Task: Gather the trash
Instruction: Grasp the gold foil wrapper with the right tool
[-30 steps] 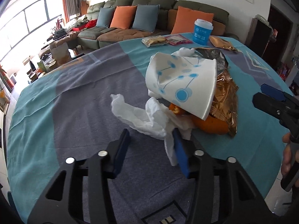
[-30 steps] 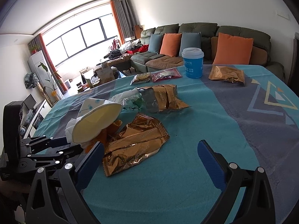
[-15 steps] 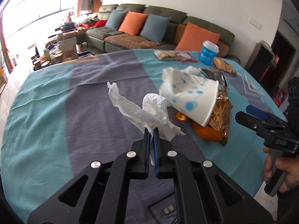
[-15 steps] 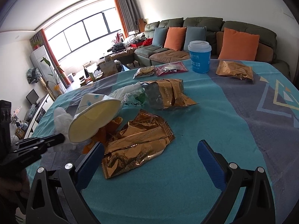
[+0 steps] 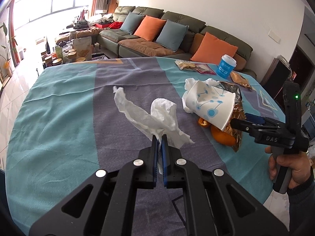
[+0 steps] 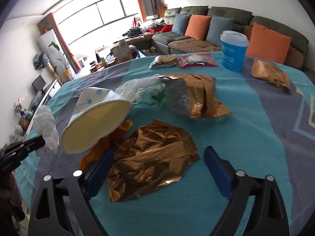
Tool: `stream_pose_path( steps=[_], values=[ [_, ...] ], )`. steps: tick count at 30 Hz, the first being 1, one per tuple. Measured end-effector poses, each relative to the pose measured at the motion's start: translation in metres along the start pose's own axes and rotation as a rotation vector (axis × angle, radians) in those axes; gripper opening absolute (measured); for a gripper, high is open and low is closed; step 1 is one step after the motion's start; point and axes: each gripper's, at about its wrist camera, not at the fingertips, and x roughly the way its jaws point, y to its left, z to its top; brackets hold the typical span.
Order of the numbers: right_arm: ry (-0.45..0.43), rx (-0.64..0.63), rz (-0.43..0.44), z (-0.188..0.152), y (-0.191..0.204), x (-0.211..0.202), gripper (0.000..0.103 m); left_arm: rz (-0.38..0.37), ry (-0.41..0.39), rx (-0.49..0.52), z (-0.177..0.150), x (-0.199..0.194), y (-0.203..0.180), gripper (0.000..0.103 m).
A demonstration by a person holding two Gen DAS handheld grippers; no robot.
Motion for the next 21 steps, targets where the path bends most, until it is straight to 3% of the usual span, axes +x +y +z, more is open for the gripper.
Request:
stream_pose_path(
  steps=[5,8,13,15,21],
  values=[
    [0.001,-0.021,0.022,-0.003,0.005,-0.003,0.061,0.004,0.003,-0.012,0.000,-0.001,0.001,0.004],
    [-0.003,-0.005,0.061,-0.006,0.003,-0.007,0.030,0.003,-0.007,-0.019,-0.001,-0.006,0.003,0.004],
    [-0.014,0.017,0.061,-0.011,0.000,-0.013,0.026,0.000,-0.021,-0.025,-0.003,-0.013,0.005,0.005],
    [-0.025,0.021,0.064,-0.013,0.000,-0.019,0.016,-0.003,-0.026,-0.027,-0.005,-0.016,0.006,0.005],
    [-0.068,0.029,0.047,-0.017,0.000,-0.043,0.012,-0.005,-0.059,-0.037,-0.006,-0.030,0.009,0.005]
  ],
)
